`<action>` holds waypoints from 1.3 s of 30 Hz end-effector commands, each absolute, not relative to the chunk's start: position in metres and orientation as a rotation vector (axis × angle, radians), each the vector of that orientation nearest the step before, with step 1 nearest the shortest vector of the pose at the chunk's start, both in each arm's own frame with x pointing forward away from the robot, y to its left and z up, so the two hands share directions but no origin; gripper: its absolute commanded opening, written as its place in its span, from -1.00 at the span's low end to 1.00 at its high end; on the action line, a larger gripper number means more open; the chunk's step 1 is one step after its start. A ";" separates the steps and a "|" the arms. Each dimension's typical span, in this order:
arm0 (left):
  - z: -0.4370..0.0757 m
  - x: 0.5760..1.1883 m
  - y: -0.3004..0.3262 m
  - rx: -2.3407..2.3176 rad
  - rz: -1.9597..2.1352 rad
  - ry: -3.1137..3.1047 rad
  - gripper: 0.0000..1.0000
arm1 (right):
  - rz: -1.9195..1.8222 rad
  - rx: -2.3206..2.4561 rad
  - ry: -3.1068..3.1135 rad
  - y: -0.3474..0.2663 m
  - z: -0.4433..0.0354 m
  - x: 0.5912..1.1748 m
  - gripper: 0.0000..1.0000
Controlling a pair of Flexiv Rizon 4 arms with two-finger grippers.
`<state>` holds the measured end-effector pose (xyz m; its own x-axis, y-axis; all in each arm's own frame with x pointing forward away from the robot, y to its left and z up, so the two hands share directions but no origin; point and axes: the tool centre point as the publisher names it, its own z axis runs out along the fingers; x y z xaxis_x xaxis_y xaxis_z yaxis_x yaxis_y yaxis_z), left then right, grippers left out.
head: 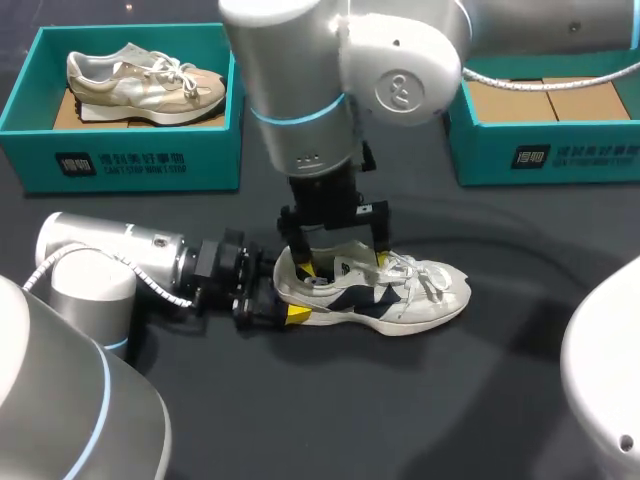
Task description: Take the shoe out of the shoebox, open the shoe tongue, remove and reinsert the insole, then place the shoe into the shoebox
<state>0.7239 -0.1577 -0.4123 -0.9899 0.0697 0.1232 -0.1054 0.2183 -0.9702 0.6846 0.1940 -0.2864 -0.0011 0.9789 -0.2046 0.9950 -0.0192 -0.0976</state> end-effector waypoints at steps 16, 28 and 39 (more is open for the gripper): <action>-0.414 0.722 -0.157 0.037 1.880 -2.340 -1.00 | -0.488 2.102 1.989 0.180 -0.323 0.707 1.00; -0.414 0.722 -0.157 0.037 1.880 -2.340 -1.00 | -0.508 2.072 1.961 0.172 -0.340 0.713 1.00; -0.414 0.722 -0.157 0.037 1.880 -2.340 -1.00 | -0.470 2.089 1.926 0.157 -0.343 0.709 1.00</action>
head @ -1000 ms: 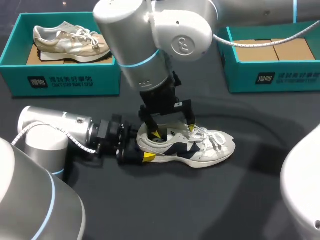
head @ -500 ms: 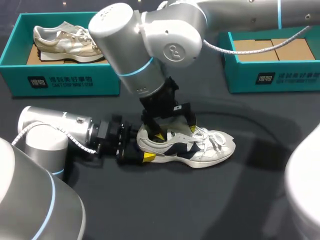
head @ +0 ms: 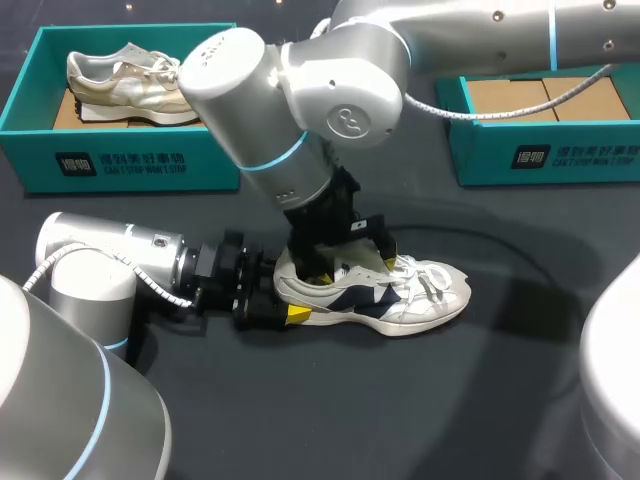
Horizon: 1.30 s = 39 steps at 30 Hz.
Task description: Take the shoe out of the shoebox, open the shoe tongue, remove and reinsert the insole, then place the shoe into the shoebox
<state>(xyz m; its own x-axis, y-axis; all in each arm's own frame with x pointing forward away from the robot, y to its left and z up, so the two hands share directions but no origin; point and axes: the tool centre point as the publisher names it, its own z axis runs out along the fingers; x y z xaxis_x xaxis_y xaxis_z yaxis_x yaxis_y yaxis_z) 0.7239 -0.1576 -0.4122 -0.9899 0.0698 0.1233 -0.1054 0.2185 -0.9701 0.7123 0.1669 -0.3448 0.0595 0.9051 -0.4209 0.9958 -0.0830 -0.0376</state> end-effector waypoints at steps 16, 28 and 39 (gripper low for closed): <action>-0.414 0.722 -0.157 0.037 1.880 -2.340 -1.00 | -0.448 2.128 1.903 0.140 -0.328 0.709 0.00; -0.414 0.722 -0.157 0.037 1.880 -2.340 -1.00 | -0.486 2.206 1.985 0.136 -0.319 0.707 -1.00; -0.414 0.722 -0.157 0.037 1.880 -2.340 -1.00 | -0.342 2.108 2.455 0.111 -0.310 0.715 -1.00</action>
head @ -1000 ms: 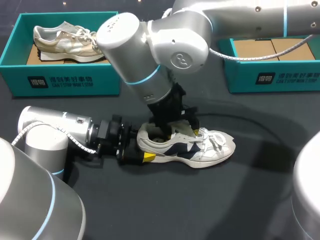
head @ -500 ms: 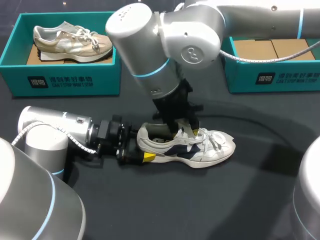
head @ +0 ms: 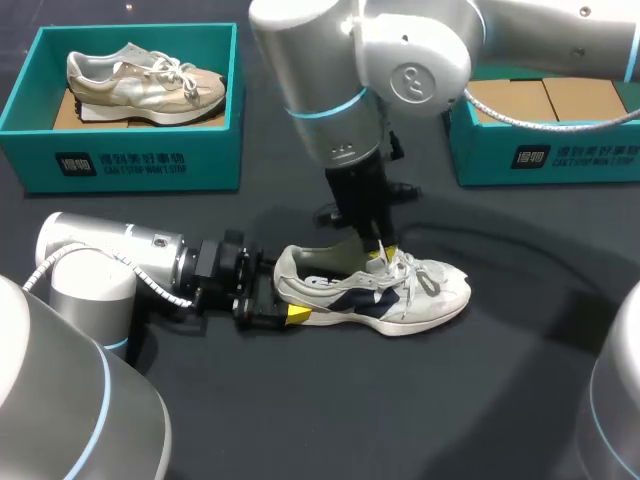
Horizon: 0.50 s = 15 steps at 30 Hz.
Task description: Take the shoe out of the shoebox, open the shoe tongue, remove and reinsert the insole, then place the shoe into the shoebox
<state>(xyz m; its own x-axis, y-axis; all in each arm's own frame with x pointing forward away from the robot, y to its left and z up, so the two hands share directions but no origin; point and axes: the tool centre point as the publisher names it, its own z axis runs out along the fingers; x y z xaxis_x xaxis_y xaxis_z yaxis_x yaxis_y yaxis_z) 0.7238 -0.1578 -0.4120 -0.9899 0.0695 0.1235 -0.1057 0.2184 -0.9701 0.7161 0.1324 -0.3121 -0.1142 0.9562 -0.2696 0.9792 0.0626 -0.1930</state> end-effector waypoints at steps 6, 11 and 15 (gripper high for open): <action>-0.414 0.722 -0.157 0.037 1.880 -2.340 -1.00 | -0.342 2.108 2.455 0.111 -0.310 0.715 -1.00; -0.414 0.722 -0.157 0.037 1.880 -2.340 -1.00 | -0.342 2.108 2.455 0.111 -0.310 0.715 -1.00; -0.414 0.722 -0.157 0.037 1.880 -2.340 -1.00 | -0.279 2.117 2.467 0.102 -0.309 0.710 -1.00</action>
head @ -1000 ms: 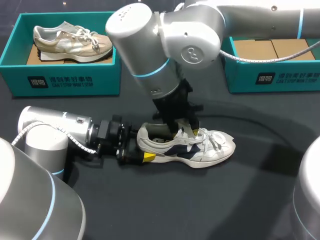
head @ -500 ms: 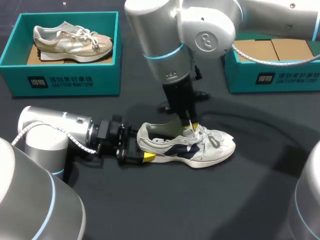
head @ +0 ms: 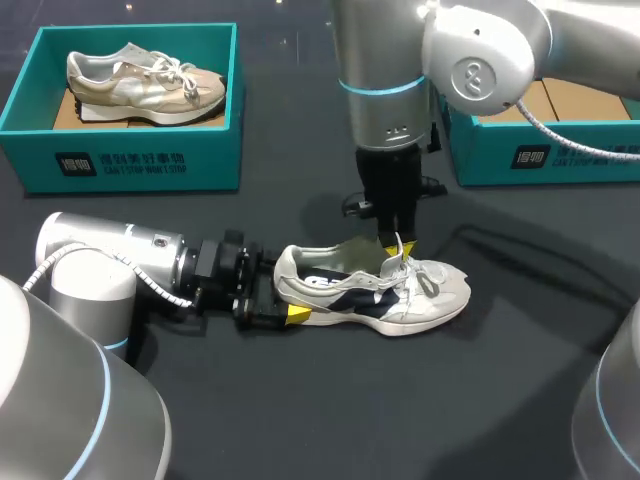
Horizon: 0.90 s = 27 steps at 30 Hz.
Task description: Take the shoe out of the shoebox, open the shoe tongue, remove and reinsert the insole, then place the shoe into the shoebox
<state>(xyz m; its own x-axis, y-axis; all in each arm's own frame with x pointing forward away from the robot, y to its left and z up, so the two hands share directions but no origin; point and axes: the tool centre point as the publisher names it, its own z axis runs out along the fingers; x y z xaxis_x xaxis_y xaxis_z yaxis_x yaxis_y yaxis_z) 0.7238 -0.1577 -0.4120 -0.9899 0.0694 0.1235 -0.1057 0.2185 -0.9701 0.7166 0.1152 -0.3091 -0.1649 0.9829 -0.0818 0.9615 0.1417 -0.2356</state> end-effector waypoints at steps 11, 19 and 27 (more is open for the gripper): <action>-0.414 0.722 -0.157 0.037 1.880 -2.340 -1.00 | 0.187 -1.897 -2.245 0.068 -0.318 0.700 -1.00; -0.414 0.722 -0.157 0.037 1.880 -2.340 -1.00 | 0.138 -1.844 -2.253 0.061 -0.332 0.701 -1.00; -0.414 0.722 -0.157 0.037 1.880 -2.340 -1.00 | 0.167 -1.857 -2.223 0.060 -0.344 0.701 0.87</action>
<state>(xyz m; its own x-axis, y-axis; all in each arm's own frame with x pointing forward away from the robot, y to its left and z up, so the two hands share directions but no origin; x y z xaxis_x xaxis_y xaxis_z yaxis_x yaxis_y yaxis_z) 0.7236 -0.1578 -0.4120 -0.9899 0.0693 0.1233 -0.1055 0.2189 -0.9700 0.7009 0.0615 -0.3379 -0.1703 0.9810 0.0925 0.9530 0.1879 -0.2377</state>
